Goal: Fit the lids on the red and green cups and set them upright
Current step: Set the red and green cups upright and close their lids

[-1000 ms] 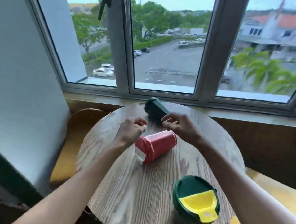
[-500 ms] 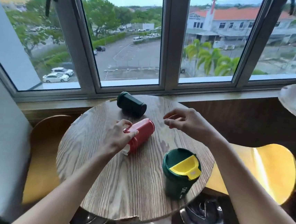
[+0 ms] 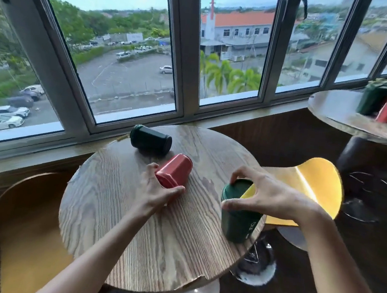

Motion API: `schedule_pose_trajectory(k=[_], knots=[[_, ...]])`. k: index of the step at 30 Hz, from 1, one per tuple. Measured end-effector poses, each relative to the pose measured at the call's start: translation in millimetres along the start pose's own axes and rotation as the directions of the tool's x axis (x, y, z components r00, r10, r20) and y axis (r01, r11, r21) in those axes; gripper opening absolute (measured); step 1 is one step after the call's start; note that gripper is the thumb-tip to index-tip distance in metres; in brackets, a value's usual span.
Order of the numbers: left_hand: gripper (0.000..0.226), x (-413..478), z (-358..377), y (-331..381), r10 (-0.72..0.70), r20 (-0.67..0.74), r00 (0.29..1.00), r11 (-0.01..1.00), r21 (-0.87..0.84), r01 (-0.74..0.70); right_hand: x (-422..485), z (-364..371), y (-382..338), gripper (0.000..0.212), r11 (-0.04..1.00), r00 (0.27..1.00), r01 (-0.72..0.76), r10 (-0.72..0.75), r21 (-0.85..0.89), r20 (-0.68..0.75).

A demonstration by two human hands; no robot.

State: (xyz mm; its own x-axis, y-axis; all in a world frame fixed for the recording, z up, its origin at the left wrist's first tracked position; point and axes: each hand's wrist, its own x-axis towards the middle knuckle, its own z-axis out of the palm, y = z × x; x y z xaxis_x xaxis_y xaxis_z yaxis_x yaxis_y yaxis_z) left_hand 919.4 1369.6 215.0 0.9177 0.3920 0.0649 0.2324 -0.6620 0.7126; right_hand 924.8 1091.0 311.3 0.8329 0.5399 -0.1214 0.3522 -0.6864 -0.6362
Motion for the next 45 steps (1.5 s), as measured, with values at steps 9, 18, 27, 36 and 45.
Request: schedule_pose_trajectory(k=[9,18,27,36,45], knots=[[0.085,10.2,-9.5,0.7,0.076,-0.089,0.993,0.992,-0.09,-0.084,9.3,6.8,2.3,0.067,0.998,0.999,0.025,-0.026,-0.064,-0.024],[0.105,30.3,-49.7,8.9,0.119,-0.093,0.989,0.992,-0.019,-0.121,42.4,7.3,1.5,0.066,0.991,0.995,0.083,-0.087,-0.101,-0.041],[0.084,38.9,-40.9,21.4,0.241,-0.087,0.967,0.971,0.013,-0.24,44.9,5.7,5.1,0.071,0.993,0.996,0.091,-0.089,-0.076,0.023],[0.1,33.8,-44.3,-3.6,0.148,-0.048,0.988,0.915,-0.372,-0.156,42.8,8.0,10.1,0.072,0.995,0.995,0.097,-0.097,-0.037,0.01],[0.098,34.5,-47.5,-19.8,0.151,0.101,0.983,0.872,-0.483,-0.084,43.9,6.0,12.4,0.073,0.995,0.995,0.096,-0.095,-0.037,0.039]])
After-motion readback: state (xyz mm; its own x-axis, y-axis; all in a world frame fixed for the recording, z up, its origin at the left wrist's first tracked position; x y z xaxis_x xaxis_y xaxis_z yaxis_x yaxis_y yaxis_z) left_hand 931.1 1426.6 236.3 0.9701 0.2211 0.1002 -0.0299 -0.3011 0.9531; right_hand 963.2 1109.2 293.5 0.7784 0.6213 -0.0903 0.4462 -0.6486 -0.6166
